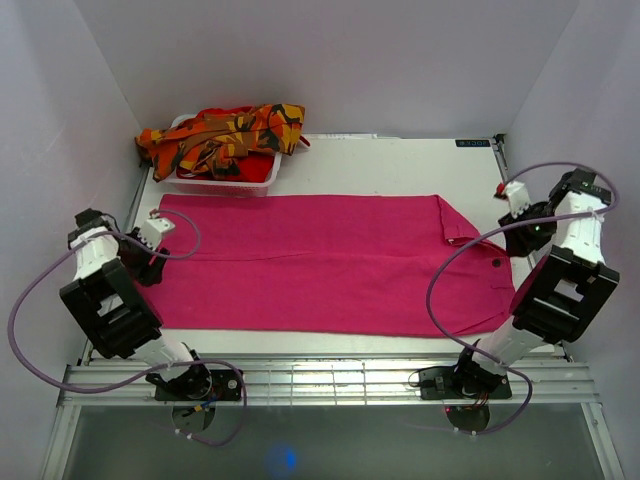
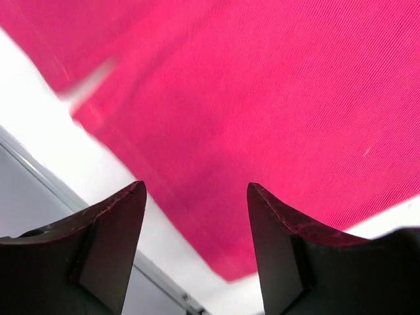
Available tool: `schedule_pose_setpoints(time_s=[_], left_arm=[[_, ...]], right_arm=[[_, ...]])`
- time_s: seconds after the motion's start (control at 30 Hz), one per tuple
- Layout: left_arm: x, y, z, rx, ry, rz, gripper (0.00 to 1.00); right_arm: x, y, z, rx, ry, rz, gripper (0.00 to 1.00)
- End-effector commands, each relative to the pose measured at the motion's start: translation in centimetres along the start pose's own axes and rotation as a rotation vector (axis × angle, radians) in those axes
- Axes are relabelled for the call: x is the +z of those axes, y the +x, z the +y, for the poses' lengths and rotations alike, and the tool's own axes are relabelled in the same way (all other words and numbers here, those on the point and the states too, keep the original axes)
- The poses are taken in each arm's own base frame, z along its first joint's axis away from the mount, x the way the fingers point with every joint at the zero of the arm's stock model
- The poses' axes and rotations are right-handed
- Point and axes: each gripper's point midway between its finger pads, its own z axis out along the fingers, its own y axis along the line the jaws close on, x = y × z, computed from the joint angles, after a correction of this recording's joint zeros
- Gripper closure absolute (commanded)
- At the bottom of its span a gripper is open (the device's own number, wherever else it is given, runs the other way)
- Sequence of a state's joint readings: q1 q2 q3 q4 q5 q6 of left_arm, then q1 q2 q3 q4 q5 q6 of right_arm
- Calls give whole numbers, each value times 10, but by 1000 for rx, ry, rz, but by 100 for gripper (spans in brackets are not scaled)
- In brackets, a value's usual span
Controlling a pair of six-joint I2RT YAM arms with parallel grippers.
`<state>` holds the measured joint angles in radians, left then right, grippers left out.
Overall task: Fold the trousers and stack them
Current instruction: Flatten the trousers out
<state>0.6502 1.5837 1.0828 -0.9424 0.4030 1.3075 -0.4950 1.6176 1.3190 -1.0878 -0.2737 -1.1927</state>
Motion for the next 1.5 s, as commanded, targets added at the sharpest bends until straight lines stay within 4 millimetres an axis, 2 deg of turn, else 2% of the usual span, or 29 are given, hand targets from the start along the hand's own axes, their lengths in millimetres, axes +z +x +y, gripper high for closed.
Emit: schedule_pose_setpoints(time_s=[0.0, 0.03, 0.1, 0.13, 0.2, 0.23, 0.3, 0.33, 0.37, 0.43, 0.5, 0.57, 0.6, 0.63, 0.7, 0.73, 0.83, 0.87, 0.93, 0.97, 1.03, 1.07, 1.13, 1.17, 1.2, 1.27, 1.33, 1.4, 1.47], left_arm=[[-14, -69, -12, 33, -41, -190, 26], [-10, -88, -18, 22, -39, -219, 25], [-2, -107, -28, 9, -25, -265, 25], [2, -112, -31, -12, -14, -277, 24], [11, -117, -37, -95, 7, -286, 24], [19, -119, -34, -122, 15, -289, 24], [26, -120, -33, -194, 31, -288, 24], [33, -119, -31, -214, 37, -284, 24], [36, -118, -29, -229, 35, -283, 24], [42, -118, -27, -258, 30, -284, 24], [48, -115, -26, -279, 33, -274, 23], [52, -113, -24, -301, 26, -271, 23], [56, -111, -25, -309, 31, -264, 23], [58, -111, -23, -318, 28, -264, 23], [60, -110, -21, -324, 21, -263, 23], [61, -111, -18, -327, 12, -263, 23], [63, -111, -12, -332, 0, -260, 23], [62, -113, -7, -335, -12, -261, 23], [66, -113, 0, -341, -27, -252, 24], [67, -112, 6, -343, -47, -242, 25], [76, -105, 12, -352, -54, -211, 28], [79, -103, 14, -349, -57, -197, 30], [87, -94, 20, -341, -69, -156, 41], [97, -87, 18, -349, -56, -127, 45], [102, -81, 17, -352, -56, -104, 55], [110, -71, 10, -366, -33, -70, 64], [113, -61, -5, -378, 3, -41, 73], [109, -59, -14, -378, 15, -45, 77], [109, -53, -30, -388, 48, -36, 82]], right_arm=[[-23, -62, -29, 140, 55, -231, 52], [-23, -70, -35, 149, 69, -246, 52], [-15, -89, -42, 141, 99, -253, 52], [-10, -94, -41, 129, 106, -249, 52], [-1, -117, -41, 57, 171, -254, 50], [15, -115, -32, 43, 164, -232, 48], [26, -135, -25, -28, 219, -226, 36], [33, -139, -20, -36, 224, -219, 31], [45, -143, -8, -35, 205, -200, 24], [56, -151, -2, -31, 207, -192, 21], [74, -152, 10, -17, 194, -159, 7], [86, -157, 16, -12, 193, -147, 6], [91, -151, 13, 1, 218, -119, 5], [99, -158, 15, -19, 236, -116, 6], [105, -153, 9, -23, 301, -61, 7], [113, -150, 4, -22, 317, -40, 8], [125, -139, -7, -37, 352, 38, 25], [125, -136, -11, -53, 366, 62, 37], [126, -133, -15, -71, 382, 75, 51], [124, -134, -19, -96, 396, 82, 62], [114, -139, -24, -117, 422, 72, 71], [109, -140, -29, -144, 435, 76, 80], [97, -145, -38, -173, 471, 70, 91], [88, -150, -48, -199, 501, 69, 92], [84, -151, -53, -210, 510, 70, 92], [72, -158, -68, -242, 544, 67, 92], [67, -152, -86, -246, 565, 87, 92], [58, -152, -105, -275, 589, 98, 92], [60, -147, -122, -295, 597, 121, 92]])
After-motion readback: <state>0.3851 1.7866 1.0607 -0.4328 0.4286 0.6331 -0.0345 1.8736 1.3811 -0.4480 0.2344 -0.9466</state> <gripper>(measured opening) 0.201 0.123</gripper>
